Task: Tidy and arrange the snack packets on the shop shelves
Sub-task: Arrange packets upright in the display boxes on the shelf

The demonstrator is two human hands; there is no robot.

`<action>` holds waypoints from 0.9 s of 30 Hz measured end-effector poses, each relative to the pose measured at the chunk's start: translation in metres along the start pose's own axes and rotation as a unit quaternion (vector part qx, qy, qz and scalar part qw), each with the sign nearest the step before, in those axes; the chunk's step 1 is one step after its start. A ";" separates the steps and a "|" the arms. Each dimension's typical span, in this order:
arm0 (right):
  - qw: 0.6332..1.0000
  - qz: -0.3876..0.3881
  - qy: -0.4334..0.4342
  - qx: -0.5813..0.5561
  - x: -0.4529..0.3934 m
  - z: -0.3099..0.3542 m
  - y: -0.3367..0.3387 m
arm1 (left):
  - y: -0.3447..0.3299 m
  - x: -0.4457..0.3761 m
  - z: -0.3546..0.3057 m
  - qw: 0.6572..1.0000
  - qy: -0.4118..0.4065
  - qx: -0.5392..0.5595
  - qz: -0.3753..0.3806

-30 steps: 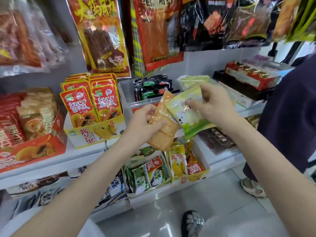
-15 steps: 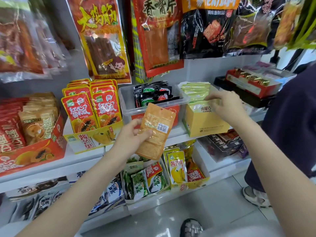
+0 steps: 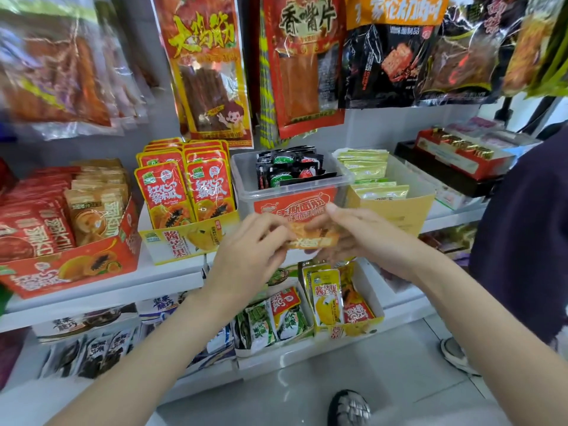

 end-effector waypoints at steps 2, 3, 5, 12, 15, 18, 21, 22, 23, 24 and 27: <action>0.998 -0.033 0.042 -0.013 -0.005 0.005 0.002 | -0.005 0.006 0.006 0.998 0.028 0.022 0.050; 0.996 -0.061 0.062 0.020 -0.007 0.009 0.007 | -0.005 0.009 0.015 0.992 0.077 0.062 0.079; 0.988 -0.086 0.094 0.093 -0.009 0.015 0.012 | -0.005 0.017 0.038 0.954 0.207 0.182 0.120; 0.975 -0.026 0.214 0.056 -0.014 0.053 -0.028 | 0.021 0.048 0.076 0.812 0.390 0.425 0.092; 0.977 -0.064 0.199 -0.031 -0.025 0.057 -0.037 | 0.044 0.057 0.086 0.831 0.398 0.388 0.037; 0.985 -0.052 0.150 -0.065 -0.043 0.055 -0.069 | 0.068 0.070 0.106 0.834 0.417 0.360 -0.023; 0.974 -0.143 0.155 -0.084 -0.065 0.064 -0.094 | 0.095 0.078 0.122 0.890 0.402 0.213 -0.020; 0.967 -0.172 0.176 -0.069 -0.073 0.073 -0.102 | 0.105 0.081 0.126 0.910 0.390 0.138 -0.017; 0.958 -0.194 0.205 -0.042 -0.080 0.086 -0.112 | 0.116 0.085 0.130 0.924 0.376 0.066 -0.019; 0.947 -0.212 0.242 -0.005 -0.086 0.102 -0.122 | 0.125 0.091 0.138 0.931 0.366 0.003 -0.020; 0.896 -0.244 0.348 0.129 -0.100 0.149 -0.157 | 0.143 0.116 0.173 0.906 0.399 -0.136 0.026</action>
Point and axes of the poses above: each hand's wrist, its own x-axis away from the middle knuckle, its own y-axis out of the back of the hand, z = x × y, the point moved 9 cm from there along -x, towards the middle knuckle, and after that the axes turned 4 degrees about y, right-handed, at the moved point
